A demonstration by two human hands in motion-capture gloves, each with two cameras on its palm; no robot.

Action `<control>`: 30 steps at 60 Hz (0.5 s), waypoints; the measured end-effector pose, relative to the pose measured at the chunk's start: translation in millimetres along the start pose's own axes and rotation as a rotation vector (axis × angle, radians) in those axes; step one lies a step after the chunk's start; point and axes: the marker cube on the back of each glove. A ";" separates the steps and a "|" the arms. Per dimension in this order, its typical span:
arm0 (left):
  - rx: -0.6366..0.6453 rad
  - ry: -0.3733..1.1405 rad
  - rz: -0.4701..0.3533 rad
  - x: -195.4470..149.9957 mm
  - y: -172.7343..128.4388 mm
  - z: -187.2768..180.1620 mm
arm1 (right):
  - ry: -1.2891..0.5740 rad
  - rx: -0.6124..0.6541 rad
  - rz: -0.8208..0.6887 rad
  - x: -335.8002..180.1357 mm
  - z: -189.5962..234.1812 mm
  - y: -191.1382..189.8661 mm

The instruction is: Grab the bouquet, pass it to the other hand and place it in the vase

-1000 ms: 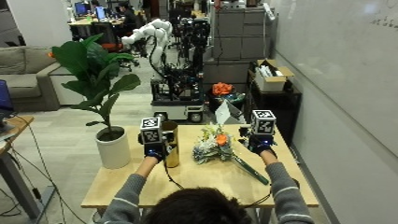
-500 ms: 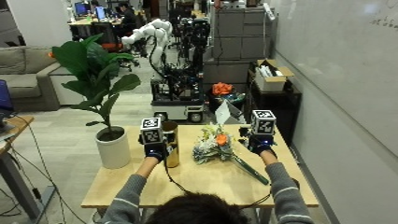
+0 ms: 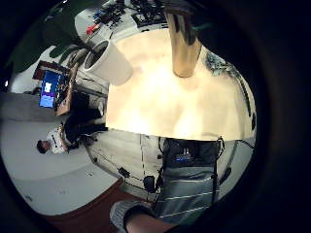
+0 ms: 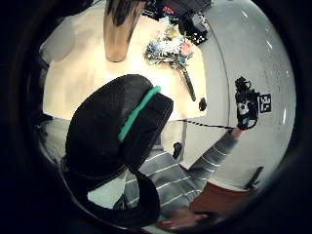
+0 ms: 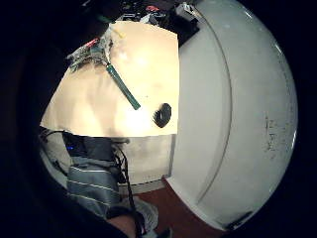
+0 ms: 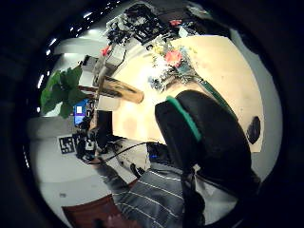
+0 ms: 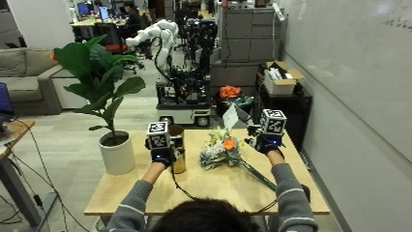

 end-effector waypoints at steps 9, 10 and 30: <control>0.004 0.006 0.011 0.8 -10.3 8.5 | -0.037 -0.042 0.067 7.1 4.2 -21.5; -0.003 0.006 0.011 1.8 -5.0 6.1 | -0.040 -0.071 0.097 7.9 5.0 -20.9; 0.013 0.012 0.018 -1.3 -18.0 17.7 | -0.091 -0.045 0.141 27.5 42.9 -59.5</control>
